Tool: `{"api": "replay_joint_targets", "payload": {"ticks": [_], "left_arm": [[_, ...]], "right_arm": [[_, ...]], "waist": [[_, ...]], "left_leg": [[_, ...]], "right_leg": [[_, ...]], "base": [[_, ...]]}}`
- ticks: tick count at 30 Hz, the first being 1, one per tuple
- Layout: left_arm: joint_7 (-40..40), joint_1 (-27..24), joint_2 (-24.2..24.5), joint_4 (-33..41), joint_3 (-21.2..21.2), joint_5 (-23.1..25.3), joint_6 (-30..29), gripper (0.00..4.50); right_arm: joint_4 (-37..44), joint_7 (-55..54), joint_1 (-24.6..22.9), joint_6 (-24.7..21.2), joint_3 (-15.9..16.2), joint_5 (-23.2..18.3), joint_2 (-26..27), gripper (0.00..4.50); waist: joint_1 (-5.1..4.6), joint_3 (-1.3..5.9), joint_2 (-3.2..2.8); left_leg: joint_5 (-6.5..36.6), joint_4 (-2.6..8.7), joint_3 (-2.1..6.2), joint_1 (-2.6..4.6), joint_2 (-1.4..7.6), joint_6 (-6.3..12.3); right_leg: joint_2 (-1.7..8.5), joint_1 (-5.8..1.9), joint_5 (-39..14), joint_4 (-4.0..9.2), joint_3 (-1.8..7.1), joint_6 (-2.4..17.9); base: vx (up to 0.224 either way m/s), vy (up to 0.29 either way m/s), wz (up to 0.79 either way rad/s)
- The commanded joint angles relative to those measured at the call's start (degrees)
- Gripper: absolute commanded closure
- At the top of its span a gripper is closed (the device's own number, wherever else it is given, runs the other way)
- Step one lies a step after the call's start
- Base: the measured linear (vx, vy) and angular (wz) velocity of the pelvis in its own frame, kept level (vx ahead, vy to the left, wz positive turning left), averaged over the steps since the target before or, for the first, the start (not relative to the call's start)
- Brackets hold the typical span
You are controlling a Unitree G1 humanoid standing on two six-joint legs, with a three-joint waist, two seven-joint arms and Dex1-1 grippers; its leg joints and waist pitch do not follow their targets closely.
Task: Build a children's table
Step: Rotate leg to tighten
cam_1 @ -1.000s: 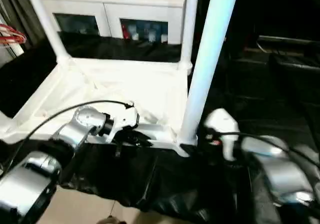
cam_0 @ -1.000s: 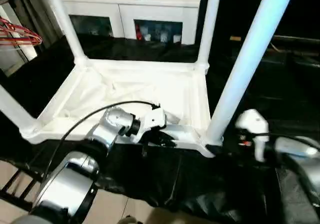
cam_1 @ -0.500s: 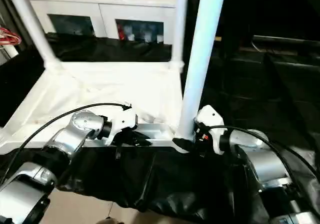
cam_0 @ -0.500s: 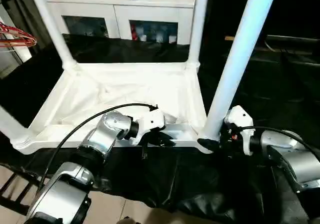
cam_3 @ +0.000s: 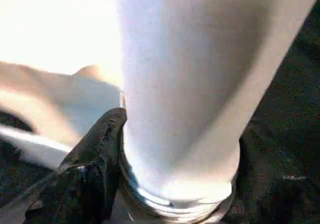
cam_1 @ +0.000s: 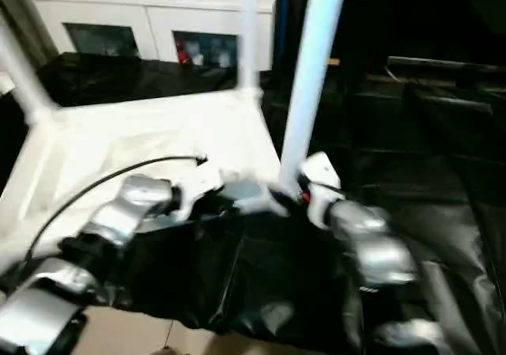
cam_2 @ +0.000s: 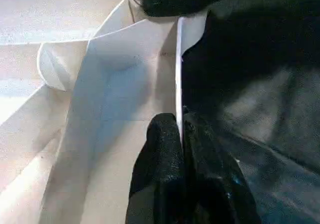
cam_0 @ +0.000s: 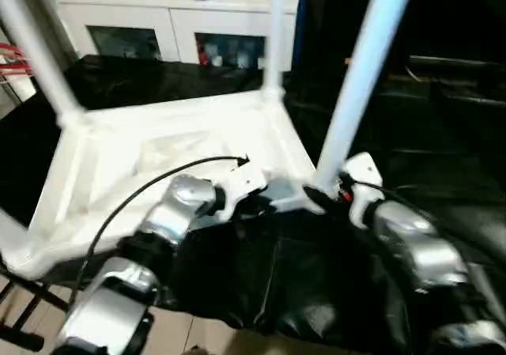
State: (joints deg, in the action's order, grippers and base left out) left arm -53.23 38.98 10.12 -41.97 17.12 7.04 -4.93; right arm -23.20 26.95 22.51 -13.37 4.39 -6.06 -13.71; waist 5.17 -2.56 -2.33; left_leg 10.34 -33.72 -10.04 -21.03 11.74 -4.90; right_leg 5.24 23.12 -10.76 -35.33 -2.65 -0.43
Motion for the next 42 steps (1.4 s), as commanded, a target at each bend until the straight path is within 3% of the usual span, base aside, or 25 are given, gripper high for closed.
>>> {"api": "replay_joint_targets", "payload": {"ticks": [1, 5, 7, 12, 14, 18, 25, 28, 31, 42], "left_arm": [[4.39, -0.31, -4.32, 0.83, 0.25, -0.73, 0.14, 4.5], [4.48, -1.03, -6.07, 1.05, 2.04, 0.22, 0.67, 4.5], [3.94, -1.22, -5.98, 1.49, 1.81, 0.01, 0.77, 4.5], [-2.57, -2.7, -3.48, 4.11, 0.52, -3.25, 2.88, 4.5], [-5.81, -3.4, -2.1, 5.45, 0.25, -4.36, 3.52, 4.5], [-13.01, -4.41, 1.29, 7.32, -0.01, -6.41, 4.75, 4.5], [-22.86, -4.43, 6.17, 8.2, -0.41, -8.21, 5.74, 4.5], [-25.65, -4.52, 7.37, 8.37, 0.18, -8.45, 6.09, 4.5], [-27.35, -4.5, 8.1, 8.3, 0.74, -8.28, 6.44, 4.5], [-30.19, -4.16, 8.85, 6.81, 2.14, -7.32, 8.44, 4.5]], "right_arm": [[-3.29, -4.27, 0.59, 0.49, 4.12, 1.74, 6.13, 1.75], [-4.11, -4.35, 1.11, 3.44, 6.35, 2.55, 11.26, 1.75], [-3.65, -2.64, 0.91, 4.52, 6.63, 2.37, 11.42, 1.2], [0.06, 4.92, -0.48, 4.14, 6.36, 0.29, 7.04, 0.7], [1.05, 8.29, -1.11, 4.29, 6.28, 0.24, 4.26, 0.59], [3.66, 18.66, -2.63, 4.55, 6.04, -1.86, -2.63, 0.59], [9.47, 35.75, -5.63, 3.86, 7.72, -5.13, -12.28, 0.59], [10.1, 38.45, -5.96, 3.49, 8.12, -5.81, -13.8, 0.59], [10.34, 40.2, -5.92, 3.36, 8.55, -6.15, -14.65, 0.87], [12.57, 43.84, -6.55, 1.73, 9.24, -7.67, -15.49, 1.59]], "waist": [[0.49, 3.34, 1.32], [0.36, 3.35, 1.32], [0.33, 3.34, 1.35], [0.45, 3.51, 1.42], [0.49, 3.7, 1.42], [1.14, 3.79, 1.31], [2.17, 3.57, 1.55], [2.64, 3.57, 1.44], [3.09, 3.58, 1.56], [3.45, 3.63, 1.47]], "left_leg": [[11.11, 4.12, 0.08, -0.03, 0.52, 1.72], [12.54, 4.43, 0.19, 0.05, 0.53, 1.35], [12.93, 4.47, 0.19, -0.03, 0.53, 1.48], [12.16, 4.4, 0.2, -0.14, 0.56, 2.47], [9.72, 4.09, 0.03, -0.2, 0.54, 3.61], [8.54, 3.82, -0.13, -0.03, 0.78, 5.34], [10.81, 3.99, -0.19, 0.2, 1.2, 5.13], [11.22, 4.02, -0.17, 0.36, 1.35, 4.76], [10.7, 4.01, -0.12, 0.22, 1.3, 4.38], [10.58, 3.98, -0.06, 0.17, 1.29, 3.89]], "right_leg": [[2.58, -2.64, -14.61, 4.84, 1.61, 10.64], [2.57, -2.65, -15.55, 5.07, 1.59, 9.71], [2.55, -2.67, -15.23, 5.08, 1.61, 9.6], [2.55, -2.99, -12.95, 4.9, 1.63, 9.87], [2.48, -3.05, -8.34, 4.49, 1.65, 11.3], [2.42, -3.11, -4.64, 4.11, 1.62, 12.95], [2.52, -2.9, -8.02, 4.23, 1.57, 13.29], [2.63, -2.71, -8.93, 4.23, 1.65, 13.42], [2.65, -2.78, -8.37, 4.06, 1.64, 13.35], [2.7, -2.85, -7.51, 3.94, 1.59, 13.53]], "base": [[0.0, 0.0, 0.0], [0.0, 0.0, 0.0], [0.0, 0.0, 0.0], [0.0, 0.0, 0.0], [0.0, 0.0, 0.0], [0.0, 0.0, 0.0], [0.0, 0.0, 0.0], [0.0, 0.0, 0.0], [0.0, 0.0, 0.0], [0.0, 0.0, 0.0]]}}
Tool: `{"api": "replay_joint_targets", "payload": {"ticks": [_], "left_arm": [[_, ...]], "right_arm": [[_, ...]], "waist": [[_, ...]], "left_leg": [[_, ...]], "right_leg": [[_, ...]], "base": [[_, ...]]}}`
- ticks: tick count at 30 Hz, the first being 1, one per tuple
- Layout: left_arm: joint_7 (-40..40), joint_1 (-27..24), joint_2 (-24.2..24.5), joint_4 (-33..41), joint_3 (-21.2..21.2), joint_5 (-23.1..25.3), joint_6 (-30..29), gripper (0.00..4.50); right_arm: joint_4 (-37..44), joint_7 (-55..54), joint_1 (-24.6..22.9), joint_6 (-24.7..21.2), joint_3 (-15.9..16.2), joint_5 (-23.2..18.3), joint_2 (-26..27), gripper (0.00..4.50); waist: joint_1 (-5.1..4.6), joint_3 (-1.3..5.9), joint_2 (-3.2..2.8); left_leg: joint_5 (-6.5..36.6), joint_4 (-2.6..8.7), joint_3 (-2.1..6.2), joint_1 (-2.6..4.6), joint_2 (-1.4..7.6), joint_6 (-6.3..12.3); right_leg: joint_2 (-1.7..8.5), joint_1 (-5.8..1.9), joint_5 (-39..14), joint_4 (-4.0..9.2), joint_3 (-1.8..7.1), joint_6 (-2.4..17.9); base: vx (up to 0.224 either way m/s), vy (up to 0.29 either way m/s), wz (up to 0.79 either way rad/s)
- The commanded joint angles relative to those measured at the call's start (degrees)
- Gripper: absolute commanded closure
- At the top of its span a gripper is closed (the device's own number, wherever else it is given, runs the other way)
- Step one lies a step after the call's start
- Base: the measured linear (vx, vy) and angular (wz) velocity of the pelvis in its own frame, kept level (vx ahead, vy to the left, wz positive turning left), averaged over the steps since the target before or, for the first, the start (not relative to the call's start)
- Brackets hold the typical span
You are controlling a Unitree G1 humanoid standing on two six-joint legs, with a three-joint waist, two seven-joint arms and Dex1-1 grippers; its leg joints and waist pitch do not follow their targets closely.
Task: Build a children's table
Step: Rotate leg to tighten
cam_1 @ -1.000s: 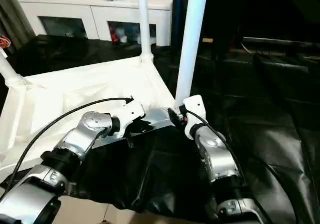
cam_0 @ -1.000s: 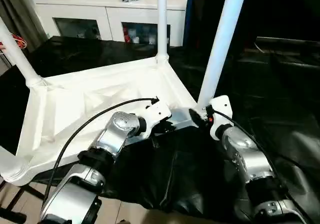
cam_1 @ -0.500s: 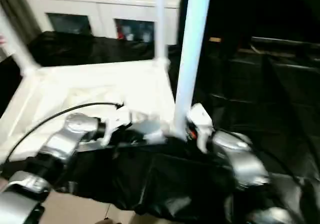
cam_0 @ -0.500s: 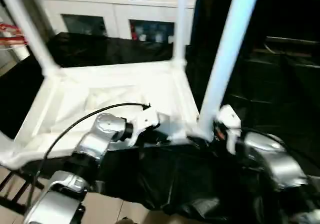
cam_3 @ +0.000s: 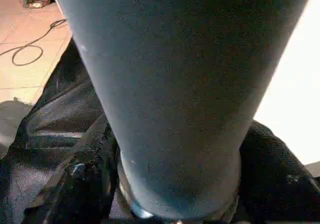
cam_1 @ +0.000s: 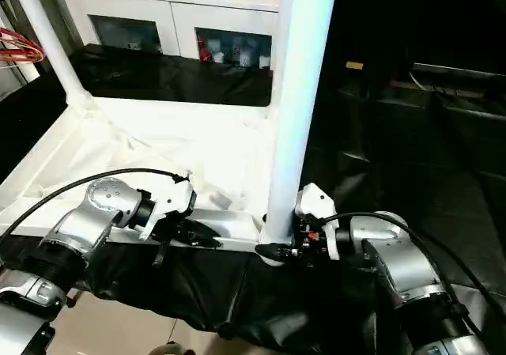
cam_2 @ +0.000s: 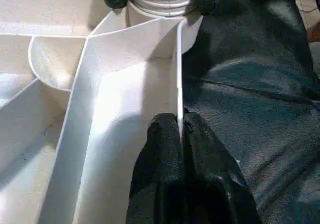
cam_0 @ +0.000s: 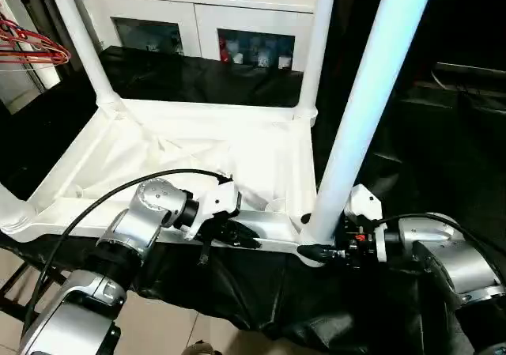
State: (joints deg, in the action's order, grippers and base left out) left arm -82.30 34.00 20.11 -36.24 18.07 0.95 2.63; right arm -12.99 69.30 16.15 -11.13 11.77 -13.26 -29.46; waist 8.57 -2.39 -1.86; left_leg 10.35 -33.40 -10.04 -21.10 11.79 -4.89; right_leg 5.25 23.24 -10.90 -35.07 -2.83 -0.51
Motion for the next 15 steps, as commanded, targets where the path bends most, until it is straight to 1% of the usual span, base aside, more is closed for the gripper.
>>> {"api": "replay_joint_targets", "payload": {"ticks": [1, 3, 4, 5, 6, 7, 9, 10, 11, 12, 13, 14, 15], "left_arm": [[0.01, 1.16, -1.52, 0.55, 0.83, -1.17, 1.1, 4.5], [1.73, 1.47, -2.05, -0.01, 0.41, -0.87, 1.23, 4.5], [4.93, 1.91, -2.66, -1.14, 0.21, 0.35, 2.31, 4.5], [6.79, 2.16, -3.04, -1.71, 0.01, 0.96, 2.1, 4.5], [6.79, 2.16, -3.04, -1.71, 0.01, 0.96, 2.1, 4.5], [11.15, 2.81, -4.28, -2.86, -0.8, 1.8, 1.37, 4.5], [12.7, 3.04, -4.8, -3.25, -1.16, 1.97, 1.19, 4.5], [14.37, 3.21, -5.79, -3.23, -1.58, 1.88, 0.31, 4.5], [16.12, 3.29, -6.95, -3.03, -1.84, 1.88, -0.46, 4.5], [17.49, 3.34, -7.9, -2.81, -1.88, 2.01, -1.2, 4.5], [19.72, 3.52, -9.15, -2.76, -1.83, 2.5, -1.76, 4.5], [21.23, 3.66, -10.0, -2.83, -1.82, 2.84, -2.16, 4.5], [22.48, 3.74, -10.78, -2.88, -1.71, 3.21, -2.33, 4.5]], "right_arm": [[2.36, 1.18, -0.37, -0.51, 1.85, -0.4, 0.56, 1.69], [2.28, 0.44, -0.64, -0.49, 1.65, -0.3, 1.08, 1.71], [1.89, -1.64, -0.91, -0.37, 1.11, -0.2, 2.11, 1.74], [1.64, -3.22, -1.0, -0.48, 0.58, -0.24, 3.0, 1.75], [1.64, -3.22, -1.0, -0.48, 0.58, -0.24, 3.0, 1.75], [0.63, -7.78, -0.87, -1.06, -0.55, 0.28, 5.35, 1.76], [0.11, -9.66, -0.78, -1.09, -0.9, 0.72, 6.23, 1.76], [-1.36, -13.7, -0.38, -0.89, -1.4, 2.01, 7.92, 1.77], [-3.35, -18.99, 0.24, -0.91, -2.04, 3.64, 10.07, 1.77], [-5.15, -23.33, 0.83, -0.8, -2.52, 4.89, 11.95, 1.78], [-7.55, -28.65, 1.68, -0.37, -3.09, 6.24, 14.45, 1.78], [-9.13, -32.07, 2.3, -0.23, -3.43, 7.02, 16.14, 1.78], [-10.29, -35.1, 2.82, -0.5, -3.74, 7.47, 17.82, 1.78]], "waist": [[0.04, 3.45, 1.01], [0.08, 3.45, 1.0], [0.14, 3.41, 1.03], [0.18, 3.36, 1.02], [0.15, 3.34, 1.11], [0.01, 3.21, 1.24], [-0.01, 3.18, 1.16], [-0.13, 3.21, 1.36], [-0.35, 3.11, 1.21], [-0.63, 3.08, 1.3], [-1.14, 3.03, 1.33], [-1.19, 3.06, 1.22], [-1.54, 3.08, 1.26]], "left_leg": [[10.65, 3.67, -0.06, 0.24, 1.23, 3.82], [10.52, 3.68, -0.03, 0.21, 1.23, 3.73], [10.78, 3.68, -0.06, 0.29, 1.23, 3.71], [11.09, 3.71, -0.06, 0.33, 1.24, 3.56], [11.38, 3.73, -0.08, 0.33, 1.2, 3.36], [12.01, 3.87, -0.05, 0.27, 1.09, 2.69], [12.9, 4.0, 0.04, 0.4, 1.04, 2.05], [12.85, 4.11, 0.13, 0.36, 1.05, 1.57], [12.95, 4.24, 0.16, 0.36, 1.06, 1.09], [13.08, 4.32, 0.2, 0.2, 0.96, 0.71], [14.15, 4.6, 0.39, 0.05, 0.78, -0.11], [14.39, 4.58, 0.42, 0.23, 0.83, -0.29], [14.71, 4.5, 0.29, 0.49, 0.79, -0.34]], "right_leg": [[2.68, -2.96, -7.65, 3.72, 1.76, 13.51], [2.69, -2.97, -7.77, 3.72, 1.76, 13.33], [2.65, -2.84, -8.18, 3.87, 1.77, 13.2], [2.69, -2.8, -8.73, 3.94, 1.79, 13.1], [2.67, -2.8, -9.25, 3.96, 1.82, 12.94], [2.75, -2.78, -11.63, 4.19, 1.81, 12.28], [2.87, -2.71, -14.09, 4.44, 1.79, 11.6], [2.89, -2.8, -15.11, 4.5, 1.81, 10.85], [2.89, -2.57, -15.55, 4.56, 1.85, 10.59], [2.92, -2.61, -16.15, 4.56, 1.79, 10.41], [2.9, -2.79, -19.48, 4.9, 1.54, 9.0], [2.99, -2.66, -19.91, 4.96, 1.61, 8.79], [2.93, -2.38, -19.75, 5.15, 1.78, 8.88]], "base": [[0.0, 0.0, 0.0], [0.0, 0.0, 0.0], [0.0, 0.0, 0.0], [0.0, 0.0, 0.0], [0.0, 0.0, 0.0], [0.0, 0.0, 0.0], [0.0, 0.0, 0.0], [0.0, 0.0, 0.0], [0.0, 0.0, 0.0], [0.0, 0.0, 0.0], [0.0, 0.0, 0.0], [0.0, 0.0, 0.0], [0.0, 0.0, 0.0]]}}
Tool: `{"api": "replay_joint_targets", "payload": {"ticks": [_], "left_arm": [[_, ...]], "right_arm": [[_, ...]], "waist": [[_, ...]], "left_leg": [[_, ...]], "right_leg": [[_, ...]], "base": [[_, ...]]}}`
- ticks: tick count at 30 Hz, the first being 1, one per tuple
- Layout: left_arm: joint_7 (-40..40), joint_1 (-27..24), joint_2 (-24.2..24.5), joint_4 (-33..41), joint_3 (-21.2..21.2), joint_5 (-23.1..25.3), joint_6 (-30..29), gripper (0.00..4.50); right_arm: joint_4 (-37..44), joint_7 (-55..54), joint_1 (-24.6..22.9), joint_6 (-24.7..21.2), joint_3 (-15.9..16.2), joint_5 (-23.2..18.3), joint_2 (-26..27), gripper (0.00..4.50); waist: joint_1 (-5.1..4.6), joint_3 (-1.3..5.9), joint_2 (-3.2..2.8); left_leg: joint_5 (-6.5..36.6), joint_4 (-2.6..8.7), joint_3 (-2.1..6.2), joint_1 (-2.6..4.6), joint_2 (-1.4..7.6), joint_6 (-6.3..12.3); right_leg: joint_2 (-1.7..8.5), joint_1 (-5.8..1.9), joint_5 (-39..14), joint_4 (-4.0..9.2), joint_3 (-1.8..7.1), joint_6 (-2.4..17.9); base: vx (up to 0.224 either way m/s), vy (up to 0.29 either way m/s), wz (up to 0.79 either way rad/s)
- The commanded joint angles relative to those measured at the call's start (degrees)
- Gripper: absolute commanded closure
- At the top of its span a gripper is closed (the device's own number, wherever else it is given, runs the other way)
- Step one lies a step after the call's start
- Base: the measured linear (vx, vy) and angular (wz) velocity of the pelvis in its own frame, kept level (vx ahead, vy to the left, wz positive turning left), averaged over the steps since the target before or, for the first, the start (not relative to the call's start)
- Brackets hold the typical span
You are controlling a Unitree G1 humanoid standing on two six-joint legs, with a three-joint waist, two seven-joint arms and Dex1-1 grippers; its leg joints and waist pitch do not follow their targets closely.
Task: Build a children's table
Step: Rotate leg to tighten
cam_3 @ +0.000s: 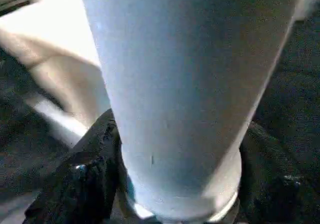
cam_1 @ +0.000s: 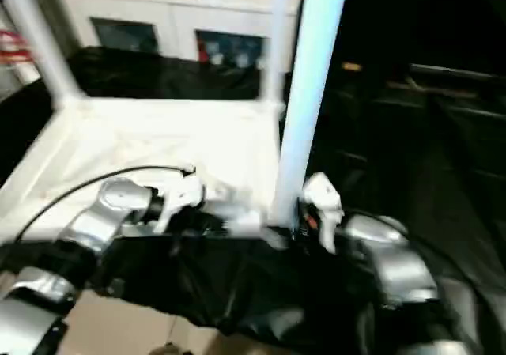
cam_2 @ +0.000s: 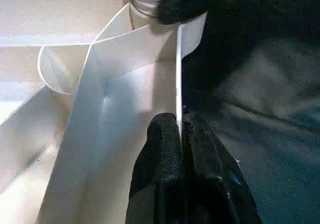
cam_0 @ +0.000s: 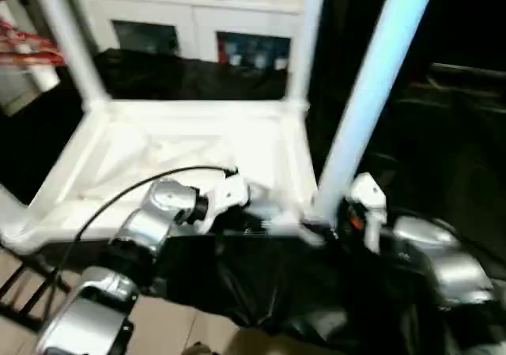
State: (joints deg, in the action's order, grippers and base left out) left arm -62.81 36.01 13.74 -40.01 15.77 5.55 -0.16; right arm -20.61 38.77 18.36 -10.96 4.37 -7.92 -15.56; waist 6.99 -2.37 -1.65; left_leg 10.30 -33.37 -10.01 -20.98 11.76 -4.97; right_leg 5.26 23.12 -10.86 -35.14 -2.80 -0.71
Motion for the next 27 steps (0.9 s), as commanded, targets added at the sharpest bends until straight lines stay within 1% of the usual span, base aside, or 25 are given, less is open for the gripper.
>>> {"api": "replay_joint_targets", "payload": {"ticks": [1, 3, 4, 5, 6, 7, 8, 9, 10, 11, 12, 13, 14, 15, 17, 18, 19, 21, 22, 23, 24, 25, 26, 27], "left_arm": [[3.61, 1.72, -4.86, 0.93, 0.71, -1.15, 0.33, 4.5], [4.83, 1.74, -5.7, 0.89, 0.99, -0.69, 0.2, 4.5], [5.58, 1.73, -6.54, 0.85, 1.35, -0.44, 0.09, 4.5], [5.58, 1.73, -6.54, 0.85, 1.35, -0.44, 0.09, 4.5], [6.14, 1.63, -7.37, 0.9, 1.78, -0.19, -0.06, 4.5], [6.57, 1.46, -8.06, 1.09, 2.15, 0.12, -0.25, 4.5], [6.83, 1.33, -8.49, 1.27, 2.38, 0.35, -0.42, 4.5], [6.4, 1.23, -8.6, 1.51, 2.54, 0.27, -0.54, 4.5], [6.27, 1.17, -8.66, 1.68, 2.59, 0.27, -0.73, 4.5], [5.38, 0.96, -8.29, 2.2, 2.68, 0.06, -0.89, 4.5], [4.78, 0.8, -8.01, 2.53, 2.73, -0.06, -0.97, 4.5], [3.16, 0.46, -7.26, 3.21, 2.85, -0.41, -0.87, 4.5], [2.1, 0.24, -6.72, 3.6, 2.91, -0.66, -0.72, 4.5], [1.19, 0.1, -6.27, 3.84, 2.97, -0.88, -0.39, 4.5], [-0.11, -0.13, -5.68, 4.25, 2.95, -1.39, -0.23, 4.5], [-0.97, -0.26, -5.26, 4.5, 2.89, -1.74, -0.21, 4.5], [-1.64, -0.3, -4.97, 4.6, 2.82, -1.92, -0.07, 4.5], [-4.02, -0.54, -3.75, 5.1, 2.76, -2.52, 0.41, 4.5], [-4.31, -0.57, -3.6, 5.17, 2.75, -2.58, 0.47, 4.5], [-6.1, -0.78, -2.66, 5.42, 2.78, -2.99, 1.14, 4.5], [-6.1, -0.78, -2.66, 5.42, 2.78, -2.99, 1.14, 4.5], [-8.59, -1.1, -1.08, 5.84, 2.97, -3.33, 1.76, 4.5], [-10.38, -1.31, 0.04, 6.12, 3.01, -3.54, 2.17, 4.5], [-10.38, -1.31, 0.04, 6.12, 3.01, -3.54, 2.17, 4.5]], "right_arm": [[-3.33, -6.67, 0.96, -0.77, 3.46, 2.48, 5.0, 1.78], [-4.53, -10.7, 1.6, -0.96, 3.01, 3.21, 7.11, 1.78], [-5.39, -13.32, 2.11, -0.66, 2.69, 3.66, 8.97, 1.78], [-5.39, -13.32, 2.11, -0.66, 2.69, 3.66, 8.97, 1.78], [-6.08, -14.07, 2.46, 0.24, 3.23, 4.25, 10.27, 1.43], [-6.34, -13.79, 2.53, 0.89, 3.4, 4.28, 11.3, 1.22], [-6.49, -13.48, 2.55, 1.33, 3.47, 4.3, 11.94, 1.08], [-6.12, -12.13, 2.44, 1.03, 3.24, 3.54, 11.96, 1.06], [-6.15, -11.79, 2.5, 0.94, 2.99, 3.12, 12.04, 0.99], [-5.72, -10.71, 2.48, 0.57, 2.72, 2.61, 11.25, 0.86], [-5.42, -10.07, 2.47, 0.36, 2.59, 2.37, 10.66, 0.86], [-4.77, -7.9, 2.33, 0.83, 3.04, 2.5, 8.95, 0.6], [-4.28, -6.44, 2.22, 1.04, 3.28, 2.56, 7.77, 0.6], [-3.91, -5.02, 2.16, 1.34, 3.43, 2.49, 6.7, 0.6], [-3.03, -2.53, 1.97, 1.24, 3.28, 1.53, 5.4, 0.6], [-2.32, -0.66, 1.81, 1.29, 3.18, 0.79, 4.42, 0.6], [-1.96, 0.9, 1.73, 1.75, 3.18, 0.44, 3.61, 0.6], [0.06, 6.63, 0.85, 1.88, 3.96, -0.55, 0.54, 0.6], [0.3, 7.34, 0.74, 1.91, 4.06, -0.65, 0.16, 0.6], [1.52, 11.01, 0.12, 2.07, 4.71, -1.11, -1.93, 0.6], [1.52, 11.01, 0.12, 2.07, 4.71, -1.11, -1.93, 0.6], [3.33, 15.87, -0.8, 2.13, 5.6, -1.95, -4.69, 0.6], [4.68, 19.54, -1.45, 1.81, 6.16, -2.69, -6.64, 0.6], [4.68, 19.54, -1.45, 1.81, 6.16, -2.69, -6.64, 0.6]], "waist": [[-0.08, 3.03, 1.01], [-0.36, 3.04, 0.99], [-0.41, 3.1, 0.98], [-0.53, 3.1, 0.89], [-0.5, 3.1, 0.91], [-0.47, 3.12, 0.92], [-0.48, 3.16, 0.84], [-0.48, 3.1, 0.74], [-0.49, 3.09, 0.82], [-0.45, 3.14, 0.6], [-0.48, 3.2, 0.66], [-0.42, 3.29, 0.63], [-0.36, 3.36, 0.68], [-0.26, 3.47, 0.61], [-0.13, 3.53, 0.76], [-0.07, 3.58, 0.78], [0.06, 3.51, 0.84], [0.33, 3.47, 0.94], [0.34, 3.42, 0.87], [0.49, 3.35, 0.85], [0.56, 3.35, 0.85], [0.85, 3.31, 0.97], [1.09, 3.27, 1.13], [1.15, 3.2, 1.0]], "left_leg": [[14.72, 4.49, 0.27, 0.31, 0.83, -0.19], [14.26, 4.54, 0.29, 0.15, 0.75, -0.04], [13.76, 4.54, 0.25, 0.13, 0.77, 0.11], [13.73, 4.57, 0.27, 0.15, 0.77, 0.14], [13.71, 4.57, 0.26, 0.16, 0.76, 0.22], [13.7, 4.5, 0.18, 0.2, 0.8, 0.37], [13.5, 4.52, 0.23, 0.05, 0.77, 0.52], [13.9, 4.55, 0.18, 0.18, 0.79, 0.57], [14.17, 4.58, 0.17, 0.21, 0.79, 0.7], [14.5, 4.64, 0.25, 0.22, 0.88, 0.82], [14.43, 4.58, 0.21, 0.24, 0.88, 0.93], [13.9, 4.48, 0.2, 0.22, 0.9, 1.17], [13.41, 4.38, 0.16, 0.27, 0.91, 1.41], [12.2, 4.17, 0.08, 0.26, 0.91, 1.91], [10.58, 3.94, 0.02, 0.12, 0.81, 2.8], [10.09, 3.88, 0.0, 0.1, 0.85, 3.11], [9.85, 3.85, -0.04, 0.03, 0.83, 3.75], [10.29, 3.82, -0.05, 0.17, 0.92, 3.9], [10.6, 3.85, -0.06, 0.12, 1.0, 4.0], [11.1, 3.92, -0.06, 0.14, 1.03, 4.01], [11.41, 3.87, -0.1, 0.2, 1.05, 4.02], [12.11, 3.94, -0.08, 0.08, 1.09, 3.95], [12.18, 3.97, -0.05, 0.19, 1.14, 3.87], [12.21, 4.01, -0.09, 0.09, 1.29, 4.14]], "right_leg": [[2.86, -2.3, -19.32, 5.18, 1.79, 9.18], [2.77, -2.39, -18.25, 5.07, 1.79, 9.24], [2.73, -2.42, -17.4, 5.06, 1.82, 9.17], [2.71, -2.4, -16.85, 5.02, 1.82, 9.22], [2.67, -2.44, -16.7, 5.05, 1.79, 9.18], [2.71, -2.34, -16.01, 5.06, 1.88, 9.26], [2.73, -2.51, -15.26, 4.91, 1.86, 9.42], [2.65, -2.36, -15.35, 5.01, 1.83, 9.58], [2.65, -2.44, -15.39, 5.05, 1.84, 9.57], [2.73, -2.48, -15.34, 5.02, 1.87, 9.63], [2.66, -2.48, -14.59, 4.98, 1.89, 9.76], [2.6, -2.62, -12.97, 4.83, 1.88, 10.07], [2.57, -2.64, -11.76, 4.72, 1.89, 10.34], [2.53, -2.69, -8.84, 4.41, 1.94, 11.13], [2.45, -2.94, -5.37, 4.06, 1.85, 12.26], [2.47, -3.0, -4.45, 3.94, 1.85, 12.49], [2.52, -3.02, -4.19, 3.91, 1.78, 12.95], [2.55, -3.08, -5.52, 4.03, 1.77, 12.93], [2.53, -3.03, -5.95, 4.04, 1.78, 12.91], [2.54, -3.05, -7.02, 4.22, 1.75, 12.68], [2.53, -2.97, -7.44, 4.23, 1.78, 12.63], [2.6, -3.03, -9.1, 4.25, 1.77, 12.3], [2.51, -3.14, -9.52, 4.35, 1.74, 12.04], [2.6, -2.9, -9.5, 4.29, 1.84, 12.08]], "base": [[0.0, 0.0, 0.0], [0.0, 0.0, 0.0], [0.0, 0.0, 0.0], [0.0, 0.0, 0.0], [0.0, 0.0, 0.0], [0.0, 0.0, 0.0], [0.0, 0.0, 0.0], [0.0, 0.0, 0.0], [0.0, 0.0, 0.0], [0.0, 0.0, 0.0], [0.0, 0.0, 0.0], [0.0, 0.0, 0.0], [0.0, 0.0, 0.0], [0.0, 0.0, 0.0], [0.0, 0.0, 0.0], [0.0, 0.0, 0.0], [0.0, 0.0, 0.0], [0.0, 0.0, 0.0], [0.0, 0.0, 0.0], [0.0, 0.0, 0.0], [0.0, 0.0, 0.0], [0.0, 0.0, 0.0], [0.0, 0.0, 0.0], [0.0, 0.0, 0.0]]}}
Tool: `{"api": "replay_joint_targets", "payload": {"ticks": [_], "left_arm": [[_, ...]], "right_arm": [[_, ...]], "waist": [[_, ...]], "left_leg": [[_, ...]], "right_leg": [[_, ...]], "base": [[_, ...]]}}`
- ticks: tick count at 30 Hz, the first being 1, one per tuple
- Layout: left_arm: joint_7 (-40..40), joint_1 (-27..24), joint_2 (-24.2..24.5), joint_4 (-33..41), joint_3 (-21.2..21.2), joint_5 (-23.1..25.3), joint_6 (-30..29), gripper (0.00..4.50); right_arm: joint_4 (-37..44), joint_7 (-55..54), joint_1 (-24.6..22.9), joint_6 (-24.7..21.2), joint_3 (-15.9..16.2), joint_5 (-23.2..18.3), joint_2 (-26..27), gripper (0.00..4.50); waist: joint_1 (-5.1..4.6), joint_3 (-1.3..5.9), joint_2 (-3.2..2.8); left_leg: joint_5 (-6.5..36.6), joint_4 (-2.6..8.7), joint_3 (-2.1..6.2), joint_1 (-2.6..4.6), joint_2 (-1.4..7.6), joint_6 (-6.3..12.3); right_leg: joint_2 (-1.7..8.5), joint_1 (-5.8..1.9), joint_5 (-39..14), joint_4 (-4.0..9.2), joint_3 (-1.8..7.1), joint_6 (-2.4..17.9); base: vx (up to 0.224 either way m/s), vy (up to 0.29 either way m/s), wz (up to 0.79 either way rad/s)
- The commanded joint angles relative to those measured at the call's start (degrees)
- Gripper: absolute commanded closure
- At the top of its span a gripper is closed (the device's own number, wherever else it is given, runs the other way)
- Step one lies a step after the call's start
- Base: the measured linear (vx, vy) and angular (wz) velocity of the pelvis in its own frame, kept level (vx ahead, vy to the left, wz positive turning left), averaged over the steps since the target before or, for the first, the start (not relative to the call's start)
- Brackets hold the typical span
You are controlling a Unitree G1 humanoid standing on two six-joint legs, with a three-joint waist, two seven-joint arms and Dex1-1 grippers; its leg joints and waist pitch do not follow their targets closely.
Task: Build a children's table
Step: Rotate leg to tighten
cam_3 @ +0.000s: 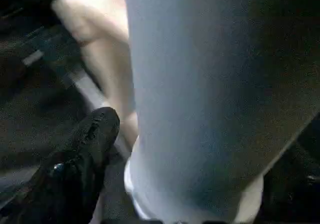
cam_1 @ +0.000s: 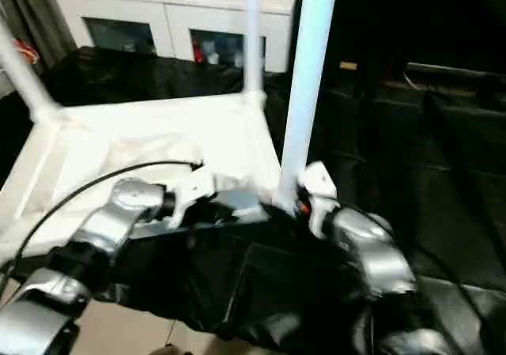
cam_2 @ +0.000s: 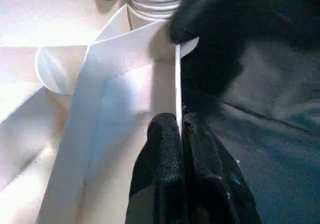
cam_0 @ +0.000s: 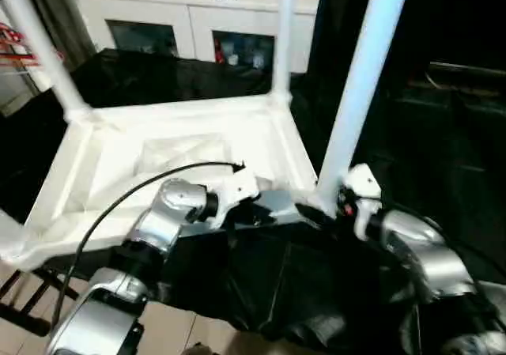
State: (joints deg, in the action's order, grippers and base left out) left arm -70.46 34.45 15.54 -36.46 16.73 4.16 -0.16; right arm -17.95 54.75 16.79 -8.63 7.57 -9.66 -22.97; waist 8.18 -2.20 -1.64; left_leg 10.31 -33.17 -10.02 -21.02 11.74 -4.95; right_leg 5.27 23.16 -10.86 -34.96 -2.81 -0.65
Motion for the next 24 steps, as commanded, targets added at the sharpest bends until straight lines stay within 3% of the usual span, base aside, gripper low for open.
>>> {"api": "replay_joint_targets", "payload": {"ticks": [1, 10, 19, 24], "left_arm": [[-4.48, 0.05, -0.72, 2.89, 2.0, -2.34, 2.44, 4.5], [-10.94, 0.4, 2.74, 3.75, 1.26, -4.5, 2.73, 4.5], [-12.73, 0.25, 3.47, 3.75, 1.4, -4.67, 3.21, 4.5], [-6.61, 1.26, 1.01, 1.67, 0.15, -4.0, 2.59, 4.5]], "right_arm": [[3.26, 7.24, -0.49, -0.8, 3.44, -1.71, -1.07, 0.6], [6.72, 18.46, -1.28, -1.92, 6.35, -2.89, -7.79, 0.75], [7.56, 18.81, -1.19, -3.18, 6.37, -3.67, -7.14, 1.54], [6.57, 11.5, -2.26, -2.52, 4.39, -3.56, -2.55, 1.71]], "waist": [[0.05, 3.09, 0.91], [0.54, 3.16, 1.03], [0.57, 3.24, 1.12], [0.54, 3.1, 1.19]], "left_leg": [[12.44, 3.8, -0.07, 0.27, 1.35, 4.03], [11.59, 3.71, -0.04, 0.23, 1.44, 4.06], [10.85, 3.58, -0.06, 0.26, 1.42, 3.94], [11.32, 3.66, -0.06, 0.19, 1.37, 3.47]], "right_leg": [[2.64, -2.82, -9.85, 4.16, 1.82, 12.1], [2.77, -2.78, -9.43, 3.9, 1.78, 13.15], [2.68, -2.84, -7.36, 3.62, 1.69, 13.91], [2.77, -2.74, -9.03, 3.83, 1.76, 13.4]], "base": [[0.0, 0.0, 0.0], [0.0, 0.0, 0.0], [0.0, 0.0, 0.0], [0.0, 0.0, 0.0]]}}
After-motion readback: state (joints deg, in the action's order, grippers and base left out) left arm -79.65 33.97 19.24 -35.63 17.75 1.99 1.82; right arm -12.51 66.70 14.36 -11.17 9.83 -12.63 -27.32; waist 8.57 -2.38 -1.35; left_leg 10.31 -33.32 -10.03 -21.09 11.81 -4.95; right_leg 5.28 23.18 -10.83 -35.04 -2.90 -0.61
